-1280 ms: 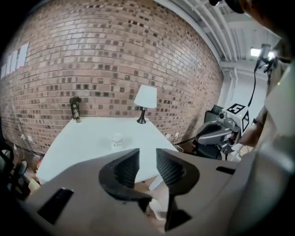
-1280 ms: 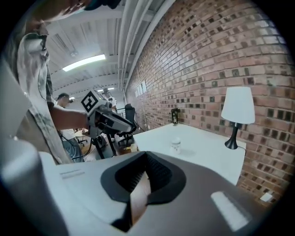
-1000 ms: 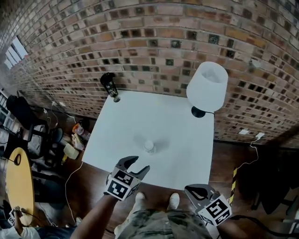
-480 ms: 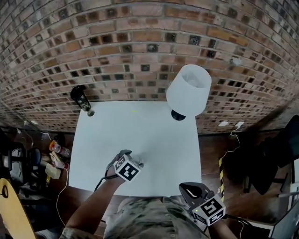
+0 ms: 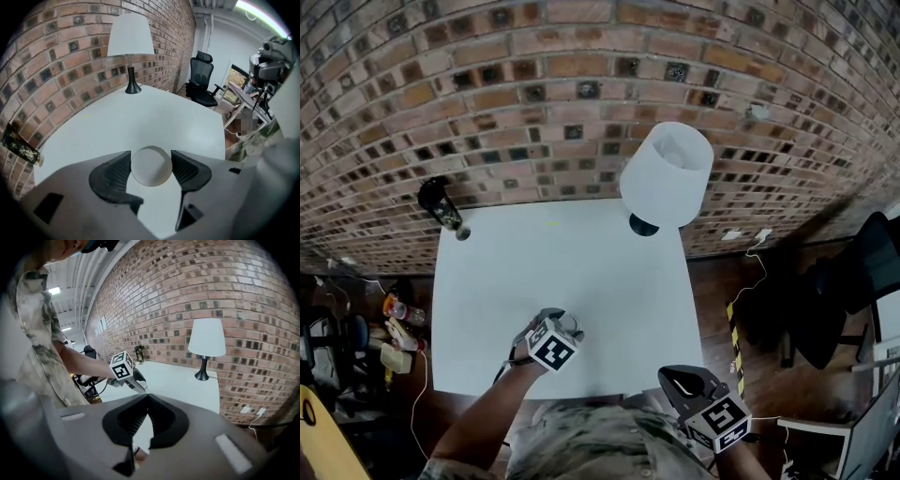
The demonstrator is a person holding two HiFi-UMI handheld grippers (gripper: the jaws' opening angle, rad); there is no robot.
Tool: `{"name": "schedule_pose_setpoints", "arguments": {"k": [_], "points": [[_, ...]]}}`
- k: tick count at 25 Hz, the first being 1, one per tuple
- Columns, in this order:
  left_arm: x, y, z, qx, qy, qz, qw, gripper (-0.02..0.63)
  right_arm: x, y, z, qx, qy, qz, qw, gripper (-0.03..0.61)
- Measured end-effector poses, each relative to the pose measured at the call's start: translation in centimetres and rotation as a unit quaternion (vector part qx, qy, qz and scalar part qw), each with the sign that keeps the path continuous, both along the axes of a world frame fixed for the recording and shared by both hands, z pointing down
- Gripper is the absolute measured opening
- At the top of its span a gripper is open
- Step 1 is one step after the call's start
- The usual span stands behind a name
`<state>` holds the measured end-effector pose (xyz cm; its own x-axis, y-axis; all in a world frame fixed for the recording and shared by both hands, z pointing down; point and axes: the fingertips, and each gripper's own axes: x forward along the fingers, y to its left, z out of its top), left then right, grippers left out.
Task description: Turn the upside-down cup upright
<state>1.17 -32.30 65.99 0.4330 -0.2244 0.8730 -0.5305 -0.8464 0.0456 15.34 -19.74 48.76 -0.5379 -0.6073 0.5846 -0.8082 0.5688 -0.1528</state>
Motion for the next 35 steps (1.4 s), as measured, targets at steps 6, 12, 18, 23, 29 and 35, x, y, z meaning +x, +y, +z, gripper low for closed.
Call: {"name": "schedule_pose_setpoints", "arguments": {"k": [6, 12, 18, 23, 29, 35], "points": [[-2.0, 0.4, -0.8, 0.022, 0.095, -0.026, 0.9949, 0.273, -1.7, -0.2, 0.3, -0.005, 0.016, -0.007, 1.000, 0.003], [-5.1, 1.1, -1.6, 0.025, 0.167, -0.046, 0.9845, 0.273, -4.7, -1.0, 0.6, -0.009, 0.020, -0.026, 0.999, 0.003], [-8.6, 3.3, 0.8, 0.010, 0.147, -0.024, 0.9887, 0.272, -7.5, -1.4, 0.8, -0.017, 0.025, -0.053, 0.998, 0.003], [-10.7, 3.8, 3.3, 0.012, 0.101, -0.006, 0.9948, 0.270, -9.0, -1.9, 0.7, -0.016, 0.018, -0.057, 0.998, 0.003], [-11.6, 3.9, 4.4, 0.013, 0.064, 0.013, 0.9978, 0.270, -9.4, -1.2, 0.9, -0.024, 0.023, -0.057, 0.998, 0.003], [-12.0, 4.0, 5.1, 0.002, 0.046, 0.011, 0.9989, 0.272, -8.7, -1.0, 0.8, -0.024, 0.019, -0.051, 0.998, 0.003]]}}
